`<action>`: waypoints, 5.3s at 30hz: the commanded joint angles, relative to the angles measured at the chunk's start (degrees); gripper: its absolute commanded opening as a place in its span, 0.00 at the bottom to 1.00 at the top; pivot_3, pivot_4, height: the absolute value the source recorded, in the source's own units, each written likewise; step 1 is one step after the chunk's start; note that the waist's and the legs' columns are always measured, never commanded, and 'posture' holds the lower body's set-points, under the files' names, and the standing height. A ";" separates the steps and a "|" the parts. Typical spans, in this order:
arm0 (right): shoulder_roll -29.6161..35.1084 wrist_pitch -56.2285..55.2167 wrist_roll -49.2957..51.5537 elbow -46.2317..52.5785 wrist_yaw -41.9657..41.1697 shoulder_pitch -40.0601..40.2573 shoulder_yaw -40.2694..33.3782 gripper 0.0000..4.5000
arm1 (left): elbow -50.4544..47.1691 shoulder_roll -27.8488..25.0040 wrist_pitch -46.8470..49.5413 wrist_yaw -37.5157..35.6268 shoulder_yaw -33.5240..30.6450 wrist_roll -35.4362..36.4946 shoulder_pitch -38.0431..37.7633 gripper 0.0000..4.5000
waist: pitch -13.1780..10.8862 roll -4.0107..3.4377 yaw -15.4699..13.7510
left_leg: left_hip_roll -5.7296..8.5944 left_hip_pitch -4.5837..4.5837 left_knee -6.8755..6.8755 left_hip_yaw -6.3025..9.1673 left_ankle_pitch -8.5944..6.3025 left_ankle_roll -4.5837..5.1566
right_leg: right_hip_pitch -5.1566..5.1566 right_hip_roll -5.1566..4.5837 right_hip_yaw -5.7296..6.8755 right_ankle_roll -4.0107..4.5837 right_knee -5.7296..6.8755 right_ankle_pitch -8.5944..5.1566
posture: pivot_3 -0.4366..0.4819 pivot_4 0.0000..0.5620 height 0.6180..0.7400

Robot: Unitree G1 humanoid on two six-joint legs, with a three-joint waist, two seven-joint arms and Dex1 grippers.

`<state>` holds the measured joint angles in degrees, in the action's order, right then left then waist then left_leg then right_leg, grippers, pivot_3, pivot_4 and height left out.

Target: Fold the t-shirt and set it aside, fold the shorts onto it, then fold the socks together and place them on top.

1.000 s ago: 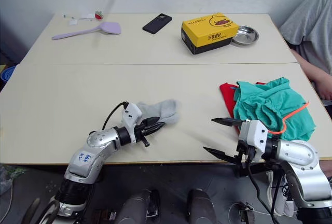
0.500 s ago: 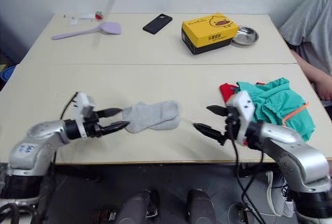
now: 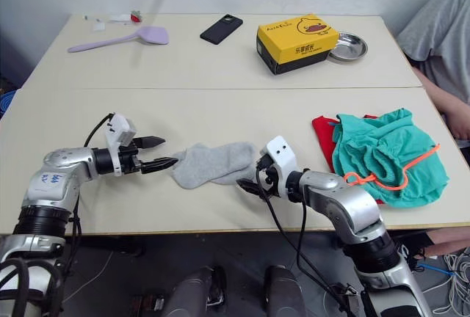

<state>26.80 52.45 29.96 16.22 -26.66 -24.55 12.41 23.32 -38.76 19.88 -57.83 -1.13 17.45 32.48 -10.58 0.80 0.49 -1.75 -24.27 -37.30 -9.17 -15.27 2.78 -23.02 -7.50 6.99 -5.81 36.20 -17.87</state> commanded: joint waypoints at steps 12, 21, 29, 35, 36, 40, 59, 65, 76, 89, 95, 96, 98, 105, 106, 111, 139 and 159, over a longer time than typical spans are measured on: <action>-1.04 -2.43 -4.88 -1.47 -4.72 -0.65 1.81 0.00 | 1.56 0.73 -2.76 -6.52 1.78 -1.78 -0.46 0.15 | 0.03 0.05 1.15 | 0.00 0.07 -0.01 -0.04 0.03 0.00 | -0.10 -0.06 -0.09 -0.03 0.29 0.02 | 0.48 0.27 1.00; 3.31 -5.12 -7.00 -3.74 -9.34 -0.77 0.05 0.00 | -20.13 -3.96 8.08 -6.77 -3.02 4.82 -14.23 0.01 | 0.03 0.05 1.37 | -0.02 0.07 0.02 -0.09 0.02 0.00 | -0.18 -0.20 -0.38 -0.03 0.29 0.02 | 0.48 0.27 1.00; 3.62 -5.27 -7.17 -6.72 -13.43 -2.75 0.69 0.05 | -29.17 -1.30 9.13 2.15 -6.93 6.08 -22.93 0.00 | 0.03 0.05 1.12 | -0.03 0.10 0.02 -0.03 0.04 -0.03 | -0.21 -0.44 -0.71 -0.01 0.19 0.01 | 0.48 0.27 1.00; 9.00 -1.92 -3.33 -3.91 -22.11 -2.81 -0.52 0.45 | -34.10 -3.53 14.32 4.08 -12.90 10.01 -29.03 0.37 | 0.03 0.05 1.13 | -0.02 0.06 0.11 -0.04 0.01 -0.06 | -0.33 -0.48 -0.73 0.01 0.22 0.00 | 0.48 0.27 1.00; 10.01 -1.05 -2.22 -3.90 -23.59 -3.27 -1.36 0.53 | -35.44 -4.79 17.16 3.50 -14.39 11.87 -30.44 0.45 | 0.02 0.05 1.13 | -0.02 0.06 0.11 -0.04 0.01 -0.05 | -0.33 -0.49 -0.72 0.01 0.20 0.00 | 0.48 0.27 1.00; 12.44 2.57 0.43 -6.25 -27.61 -7.92 -2.58 0.84 | -41.56 -10.13 30.80 3.11 -17.80 18.96 -35.08 0.74 | 0.01 0.05 1.26 | -0.02 0.06 0.12 -0.04 0.00 -0.05 | -0.34 -0.54 -0.73 0.03 0.16 -0.01 | 0.48 0.27 1.00; -5.33 8.83 -4.79 -29.43 -18.82 -25.78 -1.24 0.99 | -50.56 4.05 55.80 26.87 -10.18 27.29 -27.19 0.78 | 0.04 0.05 1.06 | 0.16 0.13 0.08 -0.09 0.06 -0.05 | -0.30 -0.60 -0.79 0.04 0.36 -0.01 | 0.48 0.27 1.00; -7.33 7.48 -5.17 -30.92 -17.99 -26.27 -2.84 0.85 | -50.50 4.85 54.05 28.73 -9.30 26.51 -28.99 0.38 | 0.05 0.04 1.08 | 0.18 0.12 0.11 -0.10 0.04 -0.07 | -0.31 -0.61 -0.81 0.04 0.34 -0.01 | 0.48 0.27 1.00; -7.52 10.74 1.08 -20.84 -17.99 -22.55 -9.91 0.01 | -48.35 0.01 45.59 20.18 -12.58 28.55 -32.89 0.00 | 0.04 0.04 1.25 | 0.06 0.08 0.22 -0.16 -0.05 -0.23 | -0.44 -0.50 -0.87 0.07 0.24 -0.03 | 0.48 0.27 1.00; -6.36 10.62 3.40 -14.43 -16.51 -17.46 -10.84 0.00 | -37.29 -3.86 36.87 15.53 -12.19 23.89 -28.44 0.17 | 0.04 0.03 1.28 | 0.02 0.05 0.24 -0.18 -0.21 -0.50 | -0.53 -0.51 -0.88 0.11 0.23 -0.05 | 0.48 0.27 1.00; -6.56 11.02 3.87 -12.28 -16.08 -15.77 -10.25 0.00 | -39.14 -6.00 41.55 14.52 -13.46 26.65 -29.32 0.58 | 0.04 0.03 1.29 | 0.02 0.06 0.24 -0.19 -0.21 -0.51 | -0.52 -0.53 -0.89 0.11 0.25 -0.05 | 0.48 0.27 1.00; -6.63 11.07 3.94 -12.05 -16.01 -15.62 -10.20 0.00 | -39.78 -6.69 43.10 14.39 -14.03 27.66 -29.89 0.66 | 0.04 0.03 1.37 | 0.01 0.07 0.25 -0.18 -0.21 -0.51 | -0.52 -0.53 -0.89 0.11 0.26 -0.05 | 0.48 0.27 1.00; -6.80 11.01 3.96 -11.72 -15.75 -15.30 -10.09 0.00 | -41.31 -7.42 44.55 14.75 -14.86 28.76 -31.08 0.71 | 0.04 0.03 1.74 | -0.02 0.08 0.27 -0.19 -0.22 -0.54 | -0.54 -0.51 -0.91 0.12 0.25 -0.06 | 0.48 0.27 1.00; -7.46 10.73 4.18 -11.24 -15.24 -14.73 -9.29 0.00 | -45.13 -6.43 50.16 18.99 -13.72 31.32 -31.56 0.71 | 0.04 0.03 2.10 | 0.00 0.08 0.30 -0.19 -0.17 -0.46 | -0.53 -0.51 -0.90 0.15 0.25 -0.07 | 0.48 0.27 1.00; -7.55 10.67 4.19 -11.22 -15.18 -14.75 -9.17 0.00 | -45.70 -6.17 51.13 19.73 -13.49 31.78 -31.53 0.71 | 0.04 0.03 2.09 | 0.00 0.08 0.29 -0.19 -0.17 -0.46 | -0.52 -0.51 -0.90 0.15 0.25 -0.07 | 0.48 0.27 1.00; -7.97 10.38 4.19 -11.31 -14.97 -14.94 -8.82 0.00 | -48.34 -4.07 56.86 23.36 -13.48 35.08 -30.69 0.71 | 0.04 0.03 1.91 | 0.02 0.08 0.29 -0.19 -0.18 -0.46 | -0.51 -0.51 -0.90 0.15 0.25 -0.07 | 0.48 0.27 1.00; -7.91 10.23 4.96 -10.97 -14.07 -14.21 -10.05 0.00 | -47.47 -1.95 66.91 24.17 -18.83 43.69 -27.23 0.00 | 0.03 0.03 1.30 | 0.00 0.06 0.26 -0.19 -0.24 -0.57 | -0.51 -0.46 -0.91 0.15 0.22 -0.07 | 0.48 0.27 1.00; -5.84 11.73 8.73 -7.15 -13.67 -11.07 -11.20 0.00 | -44.16 -6.13 57.96 24.61 -17.80 37.19 -30.97 0.48 | 0.01 -0.01 1.06 | 0.00 0.07 0.46 -0.16 -0.27 -0.65 | -0.55 -0.57 -0.93 0.17 -0.04 -0.08 | 0.48 0.27 1.00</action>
<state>21.35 64.98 37.32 6.83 -40.35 -35.26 1.71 -21.62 -45.58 77.56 -35.49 -19.06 55.04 1.44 -10.57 0.79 1.55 -1.74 -24.19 -36.86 -9.31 -15.54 2.14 -23.55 -8.09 6.08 -5.64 36.17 -17.95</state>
